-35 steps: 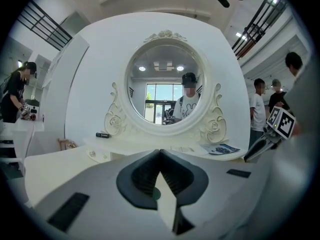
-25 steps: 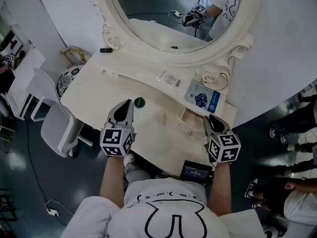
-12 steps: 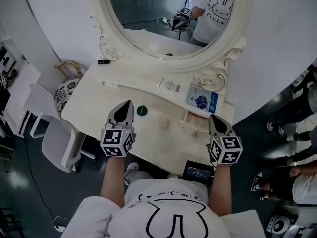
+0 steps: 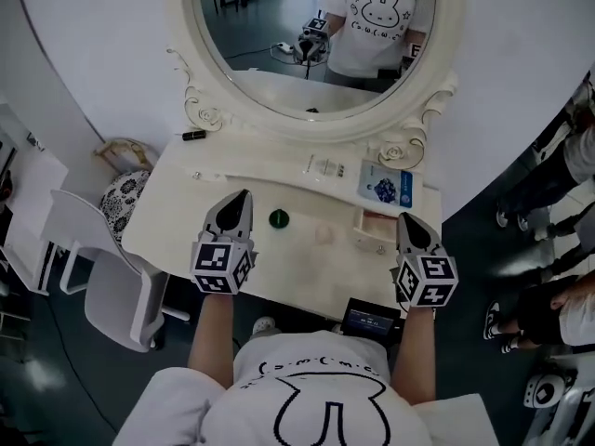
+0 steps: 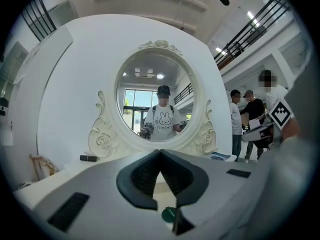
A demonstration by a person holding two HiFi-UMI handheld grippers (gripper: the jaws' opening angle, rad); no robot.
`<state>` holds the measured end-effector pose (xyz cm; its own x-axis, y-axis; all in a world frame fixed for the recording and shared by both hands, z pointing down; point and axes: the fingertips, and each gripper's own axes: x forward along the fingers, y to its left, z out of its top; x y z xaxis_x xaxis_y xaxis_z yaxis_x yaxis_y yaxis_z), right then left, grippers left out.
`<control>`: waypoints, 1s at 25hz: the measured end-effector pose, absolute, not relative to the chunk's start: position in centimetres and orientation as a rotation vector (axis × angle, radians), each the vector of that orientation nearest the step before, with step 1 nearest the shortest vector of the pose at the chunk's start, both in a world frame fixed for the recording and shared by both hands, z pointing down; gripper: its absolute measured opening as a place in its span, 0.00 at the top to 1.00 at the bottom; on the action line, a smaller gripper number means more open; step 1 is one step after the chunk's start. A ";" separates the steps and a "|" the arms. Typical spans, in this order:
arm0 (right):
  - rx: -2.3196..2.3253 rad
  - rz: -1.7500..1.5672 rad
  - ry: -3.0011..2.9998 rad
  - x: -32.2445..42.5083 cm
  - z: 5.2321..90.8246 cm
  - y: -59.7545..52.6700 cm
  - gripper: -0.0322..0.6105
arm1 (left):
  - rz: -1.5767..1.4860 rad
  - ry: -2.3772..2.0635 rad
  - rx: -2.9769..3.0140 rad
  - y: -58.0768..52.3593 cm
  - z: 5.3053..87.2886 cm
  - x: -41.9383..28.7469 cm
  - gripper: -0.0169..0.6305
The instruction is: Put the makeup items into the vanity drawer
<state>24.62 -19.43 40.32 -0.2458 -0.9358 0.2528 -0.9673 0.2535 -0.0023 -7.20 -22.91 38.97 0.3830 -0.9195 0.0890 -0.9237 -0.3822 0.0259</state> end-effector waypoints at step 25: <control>1.981 0.242 -2.154 13.0 40.8 -19.7 0.92 | 0.102 -1.577 2.598 -27.5 39.8 -20.4 0.95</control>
<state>12.99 -19.70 40.84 -0.0782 -0.9626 0.2594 -0.9962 0.0857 0.0175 -20.37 -27.50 39.76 0.4611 -0.8806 0.1094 -0.8873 -0.4583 0.0514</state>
